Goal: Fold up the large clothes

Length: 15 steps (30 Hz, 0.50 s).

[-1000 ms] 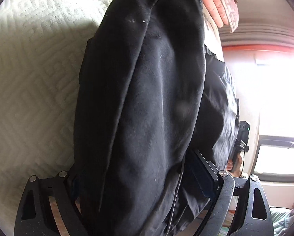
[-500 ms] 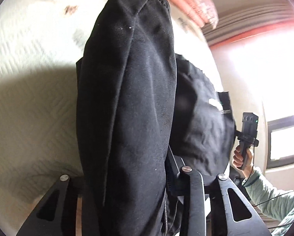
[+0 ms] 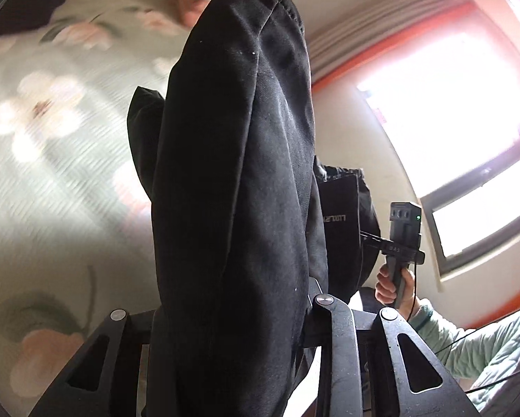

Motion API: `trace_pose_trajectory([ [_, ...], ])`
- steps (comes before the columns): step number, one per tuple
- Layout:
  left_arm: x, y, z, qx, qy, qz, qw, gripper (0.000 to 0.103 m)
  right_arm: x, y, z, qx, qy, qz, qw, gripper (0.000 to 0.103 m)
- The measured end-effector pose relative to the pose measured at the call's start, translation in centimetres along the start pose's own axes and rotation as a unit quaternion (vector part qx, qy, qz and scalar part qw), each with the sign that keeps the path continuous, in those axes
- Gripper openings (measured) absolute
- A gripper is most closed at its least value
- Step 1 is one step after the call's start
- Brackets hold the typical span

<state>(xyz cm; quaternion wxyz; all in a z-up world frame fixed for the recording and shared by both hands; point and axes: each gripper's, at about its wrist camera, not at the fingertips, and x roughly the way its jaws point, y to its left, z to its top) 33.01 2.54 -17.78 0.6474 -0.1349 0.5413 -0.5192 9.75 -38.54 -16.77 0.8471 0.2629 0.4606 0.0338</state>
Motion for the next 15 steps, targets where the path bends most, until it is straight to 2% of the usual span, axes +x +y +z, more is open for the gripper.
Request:
trace_pose_trajectory([
  [3,0.6,-3.0,1.1,0.019,-0.007,-0.022,0.9996,0.034,-3.0,-0.5,0.9,0.004,-0.013,-0.019,1.0,0.036],
  [7,4.0,-7.2,1.5,0.035,-0.011,-0.053,0.9979,0.034,-7.1,-1.8,1.3,0.009,-0.027,-0.05,0.998,0.036],
  [12,10.9,-12.3,0.8,0.036,-0.012,-0.076,0.9964,0.034,-12.6,-6.3,1.0,0.011,-0.029,-0.086,0.996,0.036],
  [15,15.2,-14.4,-0.2,0.023,-0.011,-0.079,0.9966,0.034,-14.8,-10.9,1.2,0.013,-0.022,-0.094,0.995,0.036],
])
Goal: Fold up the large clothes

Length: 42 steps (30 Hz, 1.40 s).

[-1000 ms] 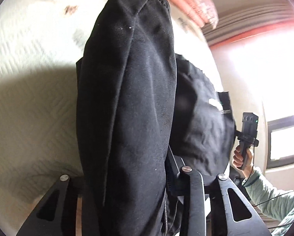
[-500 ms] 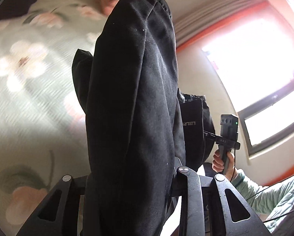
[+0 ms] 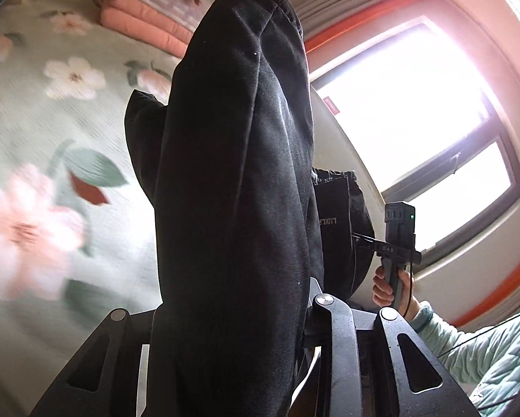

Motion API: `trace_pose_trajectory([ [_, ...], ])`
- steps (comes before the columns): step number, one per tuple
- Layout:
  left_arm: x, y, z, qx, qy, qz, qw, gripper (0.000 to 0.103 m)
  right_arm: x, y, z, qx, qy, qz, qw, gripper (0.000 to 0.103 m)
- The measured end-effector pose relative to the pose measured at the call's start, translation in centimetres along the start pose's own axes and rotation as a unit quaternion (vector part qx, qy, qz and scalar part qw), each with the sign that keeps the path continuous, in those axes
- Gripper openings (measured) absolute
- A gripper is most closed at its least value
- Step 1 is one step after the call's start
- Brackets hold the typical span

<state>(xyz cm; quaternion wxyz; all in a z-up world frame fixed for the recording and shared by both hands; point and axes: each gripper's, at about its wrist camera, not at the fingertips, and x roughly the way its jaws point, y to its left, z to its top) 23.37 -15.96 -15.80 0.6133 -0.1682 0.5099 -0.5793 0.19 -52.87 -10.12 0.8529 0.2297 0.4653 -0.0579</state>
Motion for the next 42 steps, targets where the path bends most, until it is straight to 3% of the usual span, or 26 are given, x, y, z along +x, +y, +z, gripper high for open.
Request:
trace_pose_trajectory([
  [5,7.4,-0.5,-2.1,-0.037,0.005,0.015,0.9992,0.034,0.2,-7.8,1.0,-0.005,0.026,-0.001,1.0,0.036],
  [9,11.9,3.1,-4.6,-0.105,0.02,0.05,0.993,0.034,5.1,-13.7,0.7,0.017,0.05,0.011,0.999,0.036],
  [12,13.0,6.4,-6.8,-0.141,0.022,0.092,0.9855,0.035,8.9,-17.5,-0.2,0.032,0.063,0.003,0.997,0.036],
  [15,11.8,10.6,-9.1,-0.215,0.006,0.071,0.974,0.04,10.6,-21.0,-0.5,0.08,0.052,0.034,0.995,0.047],
  [19,11.2,11.3,-11.2,-0.218,0.01,0.082,0.9724,0.053,12.1,-24.5,-1.6,0.122,0.063,0.033,0.99,0.087],
  [22,11.2,10.5,-11.0,-0.22,0.019,0.098,0.9704,0.059,12.0,-26.8,-2.7,0.16,0.06,0.062,0.983,0.09],
  [27,6.5,8.7,-10.9,-0.22,0.01,0.165,0.9614,0.059,10.2,-26.4,-2.3,0.157,0.049,0.011,0.986,0.091],
  [29,4.7,5.5,-10.8,-0.184,0.004,0.21,0.9602,0.057,8.1,-26.9,-2.3,0.137,0.034,-0.023,0.99,0.091],
  [32,4.8,1.2,-9.0,-0.129,0.0,0.231,0.9644,0.058,5.2,-24.5,-1.3,0.092,-0.002,-0.072,0.993,0.09],
  [35,7.6,-2.7,-6.5,-0.08,0.002,0.223,0.9716,0.058,4.3,-20.3,1.2,0.046,-0.035,-0.078,0.995,0.087],
  [38,10.7,-2.0,-4.6,-0.051,0.017,0.221,0.9739,0.058,6.3,-16.4,3.3,-0.007,-0.034,-0.09,0.995,0.087],
  [40,15.1,-0.1,-3.0,-0.034,0.033,0.262,0.9638,0.058,8.7,-15.9,3.4,-0.043,-0.018,-0.116,0.992,0.079],
  [42,16.7,1.8,-3.0,-0.042,0.049,0.294,0.9538,0.057,12.0,-16.6,3.4,-0.05,0.016,-0.132,0.99,0.074],
])
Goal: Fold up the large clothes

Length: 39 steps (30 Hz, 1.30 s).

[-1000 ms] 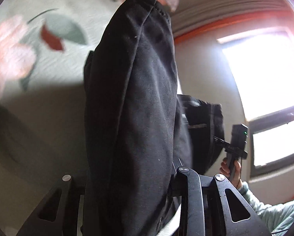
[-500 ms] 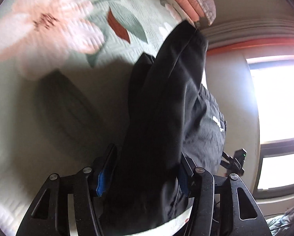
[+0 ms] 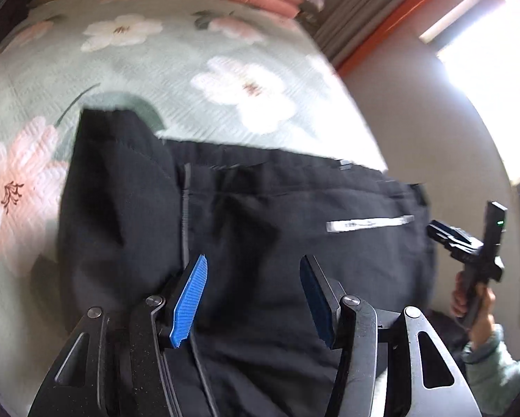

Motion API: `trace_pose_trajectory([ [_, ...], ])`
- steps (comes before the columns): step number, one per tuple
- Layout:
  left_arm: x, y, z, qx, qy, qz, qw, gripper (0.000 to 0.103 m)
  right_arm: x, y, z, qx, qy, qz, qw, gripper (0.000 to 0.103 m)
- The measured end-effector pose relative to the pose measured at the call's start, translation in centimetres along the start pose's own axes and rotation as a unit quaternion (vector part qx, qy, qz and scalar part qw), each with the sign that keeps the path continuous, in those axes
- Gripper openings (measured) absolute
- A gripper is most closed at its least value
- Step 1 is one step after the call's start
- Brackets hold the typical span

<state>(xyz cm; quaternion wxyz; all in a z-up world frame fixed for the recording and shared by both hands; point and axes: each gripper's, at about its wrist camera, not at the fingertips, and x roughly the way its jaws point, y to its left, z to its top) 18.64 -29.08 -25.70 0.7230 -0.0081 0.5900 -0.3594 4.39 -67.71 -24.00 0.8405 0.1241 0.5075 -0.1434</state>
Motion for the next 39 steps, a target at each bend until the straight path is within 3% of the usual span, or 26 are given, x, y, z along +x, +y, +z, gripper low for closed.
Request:
trace_pose_trajectory([
  [1,1.1,1.0,0.0,-0.015,0.004,-0.002,0.9999,0.048,1.2,-1.2,-1.0,-0.001,0.013,-0.014,1.0,0.071],
  [5,2.5,3.3,0.0,-0.041,0.006,-0.04,0.9983,0.042,4.8,-5.4,-2.6,0.061,0.056,0.003,0.997,0.079],
  [9,2.0,2.8,-0.4,-0.018,0.004,-0.043,0.9989,0.039,5.6,-5.8,-2.9,0.077,0.062,0.003,0.995,0.08],
  [13,2.1,3.0,-0.4,-0.025,0.003,-0.056,0.9981,0.037,6.1,-5.9,-2.8,0.085,0.067,-0.006,0.994,0.082],
  [15,2.3,3.0,-0.1,-0.033,0.008,-0.049,0.9982,0.036,5.8,-6.2,-2.5,0.103,0.075,-0.005,0.992,0.082],
  [17,1.5,2.4,0.0,-0.016,0.011,-0.008,0.9998,0.037,4.6,-6.7,-2.5,0.12,0.073,-0.006,0.99,0.079],
  [18,1.0,2.1,0.1,-0.001,0.01,0.009,0.9999,0.037,3.8,-7.1,-2.5,0.13,0.069,-0.012,0.989,0.072],
  [22,-2.6,1.7,-0.8,0.022,0.008,0.038,0.999,0.037,-3.0,-8.4,-3.3,0.194,0.012,-0.031,0.98,0.071],
  [27,-8.1,0.0,-2.1,0.022,-0.006,0.041,0.9989,0.037,-10.5,-4.5,-5.4,0.174,-0.004,-0.036,0.984,0.08],
  [32,-13.8,-4.9,-2.6,0.051,-0.028,0.085,0.9947,0.04,-17.2,2.8,-7.0,0.13,0.006,-0.014,0.991,0.083],
  [34,-15.7,-7.2,-2.7,0.068,-0.036,0.108,0.9912,0.046,-20.0,6.3,-6.7,0.084,0.002,-0.033,0.996,0.084],
  [36,-17.3,-9.6,-2.9,0.092,-0.038,0.143,0.9847,0.049,-22.8,10.1,-6.5,0.049,-0.005,-0.09,0.995,0.089],
  [39,-19.5,-13.0,-3.3,0.124,-0.038,0.175,0.976,0.049,-25.4,13.5,-6.4,0.046,-0.002,-0.085,0.995,0.09],
])
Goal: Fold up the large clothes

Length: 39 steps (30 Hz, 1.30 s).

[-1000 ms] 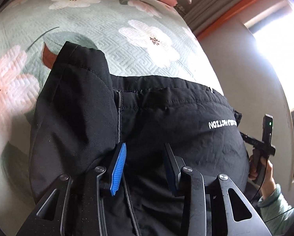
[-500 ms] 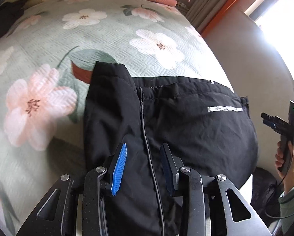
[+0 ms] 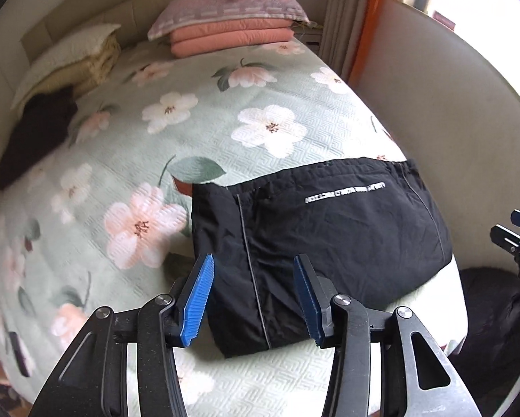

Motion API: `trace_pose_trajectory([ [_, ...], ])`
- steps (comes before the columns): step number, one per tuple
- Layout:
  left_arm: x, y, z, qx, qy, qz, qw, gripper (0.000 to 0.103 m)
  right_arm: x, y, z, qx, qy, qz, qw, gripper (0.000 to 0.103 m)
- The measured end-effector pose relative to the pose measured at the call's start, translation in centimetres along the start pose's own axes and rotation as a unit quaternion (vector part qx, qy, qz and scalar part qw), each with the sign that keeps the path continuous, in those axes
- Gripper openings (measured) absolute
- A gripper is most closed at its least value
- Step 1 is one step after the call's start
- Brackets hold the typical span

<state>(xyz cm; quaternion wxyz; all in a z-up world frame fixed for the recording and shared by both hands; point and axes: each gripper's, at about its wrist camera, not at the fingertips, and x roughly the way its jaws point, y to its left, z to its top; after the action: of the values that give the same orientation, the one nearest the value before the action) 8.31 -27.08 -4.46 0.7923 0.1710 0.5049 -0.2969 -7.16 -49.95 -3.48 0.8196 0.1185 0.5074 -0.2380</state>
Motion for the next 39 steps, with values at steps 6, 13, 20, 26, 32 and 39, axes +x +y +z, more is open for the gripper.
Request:
trace_pose_trajectory([
  [6,-5.2,-2.9,0.3,0.026,-0.002,0.068,0.9974,0.053,-4.5,2.9,-0.1,0.035,0.019,0.023,0.999,0.091],
  [13,-8.9,-3.7,-0.2,0.02,0.002,0.076,0.9969,0.054,-7.2,3.8,0.2,0.047,0.036,0.013,0.998,0.091],
  [20,-10.4,-4.8,-0.3,0.011,0.0,0.081,0.9966,0.054,-8.8,4.9,0.7,0.038,0.029,0.01,0.999,0.091],
  [26,-10.9,-5.9,-0.5,0.007,0.003,0.079,0.9969,0.054,-10.0,5.1,1.5,0.032,0.02,0.009,0.999,0.091],
  [32,-11.4,-5.7,-0.2,-0.006,0.002,0.07,0.9976,0.054,-10.7,5.2,1.7,0.025,0.014,0.006,1.0,0.091],
  [39,-11.7,-6.0,-0.3,-0.005,-0.007,0.09,0.9959,0.066,-10.9,5.3,1.1,0.019,0.018,0.01,1.0,0.092],
])
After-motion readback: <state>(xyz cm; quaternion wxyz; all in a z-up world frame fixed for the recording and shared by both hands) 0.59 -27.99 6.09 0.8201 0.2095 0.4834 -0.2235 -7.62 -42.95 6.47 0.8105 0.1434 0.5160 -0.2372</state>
